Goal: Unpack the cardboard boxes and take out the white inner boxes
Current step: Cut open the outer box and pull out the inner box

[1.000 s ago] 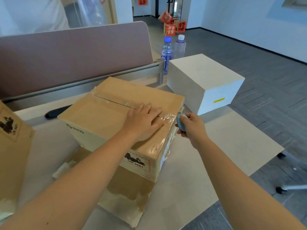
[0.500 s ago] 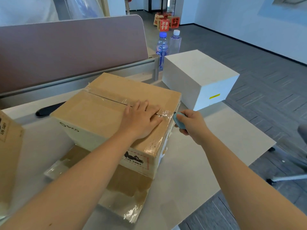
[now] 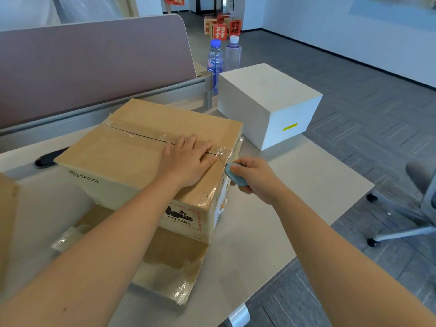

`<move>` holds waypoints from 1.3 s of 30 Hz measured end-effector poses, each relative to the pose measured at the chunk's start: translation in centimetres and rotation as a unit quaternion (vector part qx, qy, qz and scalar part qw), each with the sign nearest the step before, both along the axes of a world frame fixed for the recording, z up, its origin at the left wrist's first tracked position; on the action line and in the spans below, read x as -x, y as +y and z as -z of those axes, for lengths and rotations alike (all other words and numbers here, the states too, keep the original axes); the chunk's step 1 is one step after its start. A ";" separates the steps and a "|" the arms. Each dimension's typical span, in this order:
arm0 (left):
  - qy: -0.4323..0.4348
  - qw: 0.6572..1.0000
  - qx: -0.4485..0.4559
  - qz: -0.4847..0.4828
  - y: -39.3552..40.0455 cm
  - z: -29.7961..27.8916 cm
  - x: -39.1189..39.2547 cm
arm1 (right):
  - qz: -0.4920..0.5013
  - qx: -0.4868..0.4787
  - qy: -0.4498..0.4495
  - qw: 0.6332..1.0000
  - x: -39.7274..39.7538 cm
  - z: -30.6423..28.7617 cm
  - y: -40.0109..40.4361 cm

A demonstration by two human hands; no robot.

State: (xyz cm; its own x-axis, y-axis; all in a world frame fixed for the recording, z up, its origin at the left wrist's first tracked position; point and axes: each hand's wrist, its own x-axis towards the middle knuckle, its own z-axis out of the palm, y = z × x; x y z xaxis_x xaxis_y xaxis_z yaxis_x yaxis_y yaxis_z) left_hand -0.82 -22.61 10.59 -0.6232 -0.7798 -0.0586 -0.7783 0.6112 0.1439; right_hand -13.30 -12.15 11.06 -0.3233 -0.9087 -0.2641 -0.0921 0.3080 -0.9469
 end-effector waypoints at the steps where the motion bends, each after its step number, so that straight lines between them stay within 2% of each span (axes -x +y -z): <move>1: 0.000 1.000 -0.001 -0.003 0.0 0.0 0.0 | -0.007 -0.009 -0.001 1.000 0.2 -0.1 0.1; 4: 0.004 1.000 -0.011 -0.024 0.5 0.2 0.2 | 0.012 -0.025 0.017 0.999 0.9 -0.2 0.5; 7: 0.008 0.997 -0.020 -0.074 1.8 0.3 0.9 | 0.088 -0.015 0.047 0.995 2.0 -0.1 0.7; 12: 0.038 0.987 -0.041 -0.148 3.4 -0.1 2.8 | 0.123 0.031 0.023 0.992 3.1 -0.7 -0.2; 14: 0.102 0.979 -0.052 -0.169 3.1 -0.3 3.1 | 0.110 0.054 0.025 0.992 3.5 -1.2 -0.7; 16: 0.206 0.957 -0.073 -0.188 2.7 -0.7 2.7 | 0.095 0.072 0.038 0.992 3.7 -1.7 -1.3; 19: 0.309 0.923 -0.090 -0.212 2.7 -1.7 0.8 | 0.043 0.090 0.107 0.989 3.2 -2.4 -2.7; 22: 0.308 0.912 -0.067 -0.263 2.6 -2.6 -2.3 | -0.037 0.101 0.174 0.979 1.3 -3.2 -4.1; 27: 0.293 0.887 -0.040 -0.356 1.9 -3.1 -8.9 | -0.123 0.131 0.208 0.961 -3.3 -3.8 -6.2; 29: 0.288 0.880 -0.041 -0.377 1.5 -3.2 -11.1 | -0.149 0.132 0.192 0.961 -5.2 -3.6 -7.0; 34: 0.305 0.882 -0.070 -0.352 -0.7 -2.9 -15.2 | -0.164 0.135 0.181 0.960 -9.9 -3.0 -10.1; 39: 0.309 0.888 -0.145 -0.307 -4.5 -1.7 -18.2 | -0.161 0.137 0.244 0.946 -14.3 -2.1 -13.2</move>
